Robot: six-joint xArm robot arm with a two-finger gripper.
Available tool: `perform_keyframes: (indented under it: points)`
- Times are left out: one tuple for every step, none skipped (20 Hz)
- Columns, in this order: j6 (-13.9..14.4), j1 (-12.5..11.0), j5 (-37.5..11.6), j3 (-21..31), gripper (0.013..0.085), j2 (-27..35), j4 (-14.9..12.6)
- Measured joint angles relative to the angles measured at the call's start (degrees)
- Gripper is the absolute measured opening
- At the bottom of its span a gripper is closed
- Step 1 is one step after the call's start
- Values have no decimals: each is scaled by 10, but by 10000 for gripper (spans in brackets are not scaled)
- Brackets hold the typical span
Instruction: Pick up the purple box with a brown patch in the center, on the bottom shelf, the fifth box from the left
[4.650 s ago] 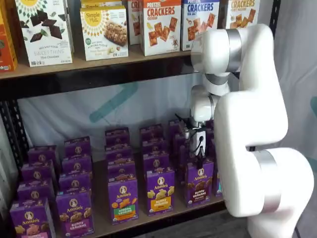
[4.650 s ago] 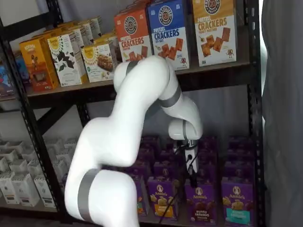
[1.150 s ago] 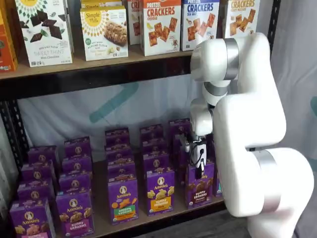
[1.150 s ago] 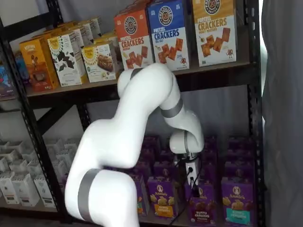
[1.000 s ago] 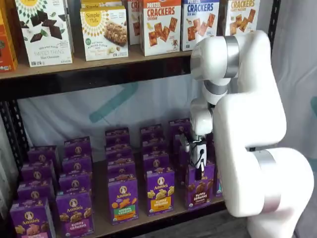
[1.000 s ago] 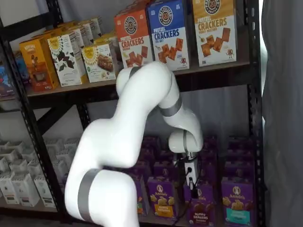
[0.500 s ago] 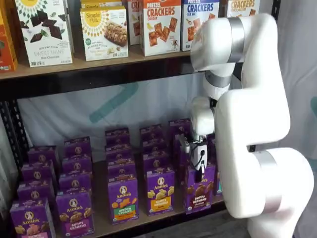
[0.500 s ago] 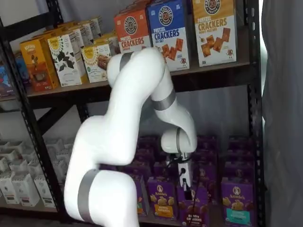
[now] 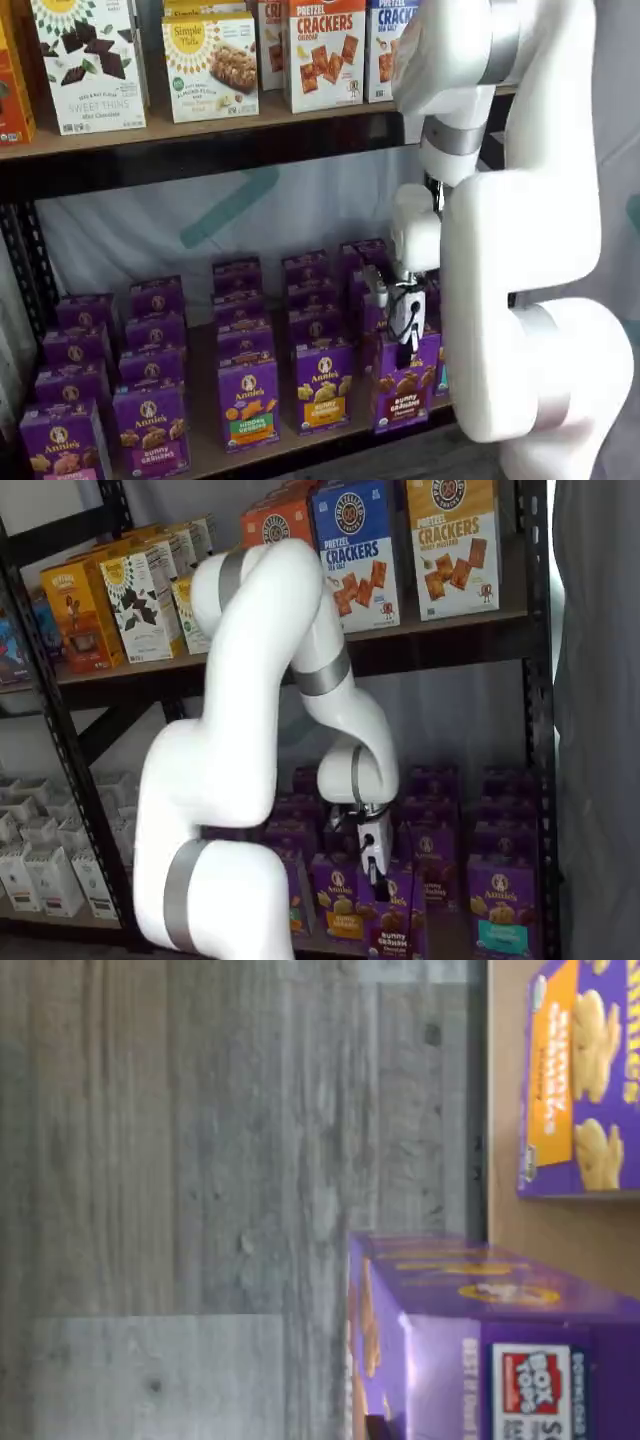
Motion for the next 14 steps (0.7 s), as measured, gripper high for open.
perform_keyframes:
  points:
    - [7,0,0,15,290,-15,-7]
    - [15,0,1,29,290,-29,-16]
    - [25,-1,2,44,290,-44,-27]
    - [33,-2,6,56,290,-58,-36]
    - [40,-3,12,70,290,-74,-44]
    - [49,-4,16,83,290,-89,-55]
    - [56,-5,20,98,290,-106,-63]
    - [59,-5,24,108,290,-118,-66]
    - [59,-6,26,117,290,-128,-67]
    - [58,-6,28,126,290,-139,-67]
    - [55,-7,32,134,290,-151,-64]
    - [51,-8,35,141,290,-160,-62]
    - [50,-9,39,148,290,-170,-61]
    - [49,-10,43,153,290,-178,-61]
